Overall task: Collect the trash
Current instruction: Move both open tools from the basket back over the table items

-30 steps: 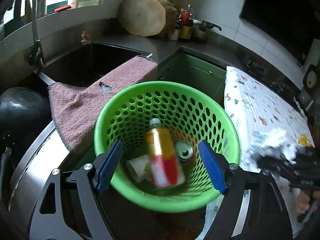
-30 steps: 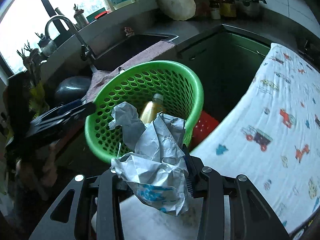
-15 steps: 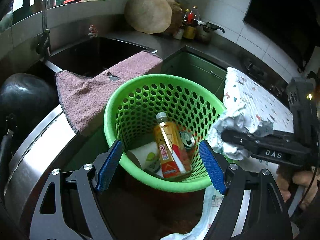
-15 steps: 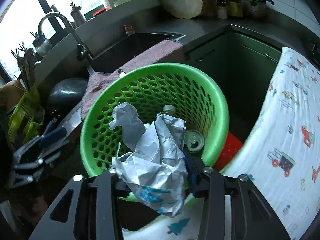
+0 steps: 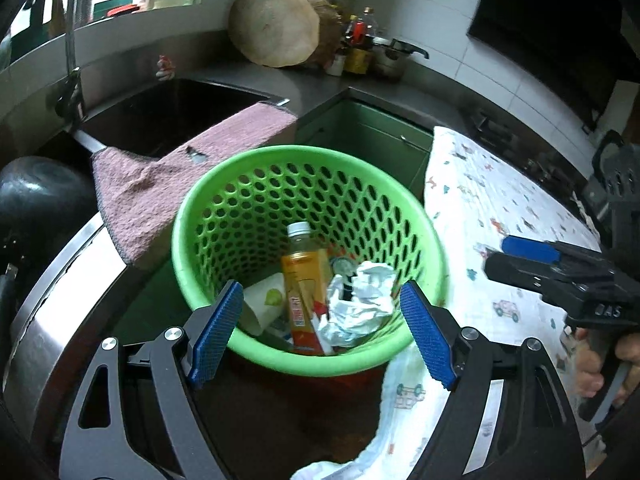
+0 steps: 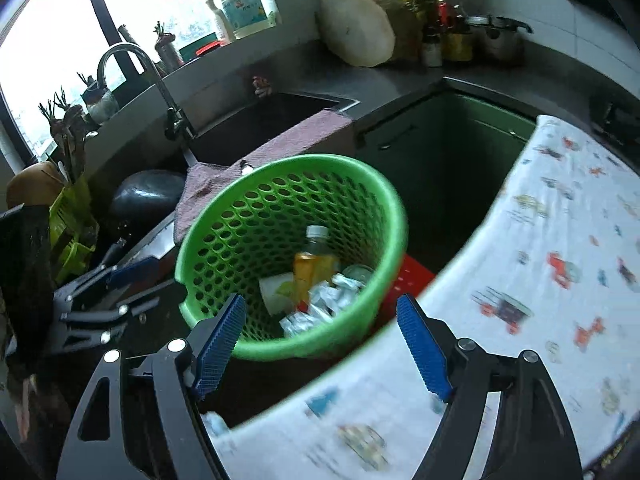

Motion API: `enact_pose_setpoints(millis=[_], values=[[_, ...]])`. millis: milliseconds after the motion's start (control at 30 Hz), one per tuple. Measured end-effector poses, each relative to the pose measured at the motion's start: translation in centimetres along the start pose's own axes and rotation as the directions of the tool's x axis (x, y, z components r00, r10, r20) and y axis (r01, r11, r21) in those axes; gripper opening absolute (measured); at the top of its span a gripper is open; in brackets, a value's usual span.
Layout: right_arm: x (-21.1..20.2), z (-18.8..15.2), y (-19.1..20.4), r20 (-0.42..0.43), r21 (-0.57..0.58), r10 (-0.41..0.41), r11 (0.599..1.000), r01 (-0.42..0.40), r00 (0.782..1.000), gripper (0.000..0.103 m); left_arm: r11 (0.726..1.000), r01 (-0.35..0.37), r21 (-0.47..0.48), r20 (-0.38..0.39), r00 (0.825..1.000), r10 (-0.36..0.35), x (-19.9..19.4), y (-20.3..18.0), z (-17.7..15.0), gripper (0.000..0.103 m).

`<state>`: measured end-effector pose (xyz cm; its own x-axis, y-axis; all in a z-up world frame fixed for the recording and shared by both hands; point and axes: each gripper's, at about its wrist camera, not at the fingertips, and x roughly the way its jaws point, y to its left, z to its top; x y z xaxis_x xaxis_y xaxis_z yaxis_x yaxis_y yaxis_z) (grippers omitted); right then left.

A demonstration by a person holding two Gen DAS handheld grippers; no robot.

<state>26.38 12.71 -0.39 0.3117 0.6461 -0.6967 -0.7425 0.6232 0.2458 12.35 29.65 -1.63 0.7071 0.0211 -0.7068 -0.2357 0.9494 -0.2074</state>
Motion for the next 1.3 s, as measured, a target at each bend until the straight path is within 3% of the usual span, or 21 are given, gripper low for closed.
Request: enact_pose_setpoints(millis=[367, 600, 833, 1033, 1300], values=[[-9.6, -5.3, -6.2, 0.004, 0.045, -0.145, 0.988, 0.145, 0.989, 0.077, 0.99, 0.083, 0.11, 0.005, 0.996, -0.084, -1.0, -7.2, -0.2, 0.083], [-16.5, -10.1, -10.6, 0.001, 0.096, -0.234, 0.968, 0.232, 0.972, 0.084, 0.971, 0.137, 0.197, 0.005, 0.99, -0.141, -1.5, -13.2, -0.4, 0.085], [-22.4, -15.4, -14.7, -0.065, 0.064, -0.335, 0.939, 0.339, 0.94, 0.087, 0.949, 0.186, 0.256, -0.026, 0.982, -0.186, -1.3, -18.3, -1.2, 0.085], [-24.5, -18.8, -17.8, -0.128, 0.003, -0.4, 0.915, 0.403, 0.908, 0.087, 0.93, 0.204, 0.305, -0.053, 0.979, -0.197, -0.9, -22.1, -2.0, 0.085], [-24.7, -21.1, -19.3, -0.192, -0.084, -0.406, 0.914, 0.397, 0.894, 0.087, 0.913, 0.226, 0.341, -0.095, 0.974, -0.206, -0.1, -25.6, -2.9, 0.085]])
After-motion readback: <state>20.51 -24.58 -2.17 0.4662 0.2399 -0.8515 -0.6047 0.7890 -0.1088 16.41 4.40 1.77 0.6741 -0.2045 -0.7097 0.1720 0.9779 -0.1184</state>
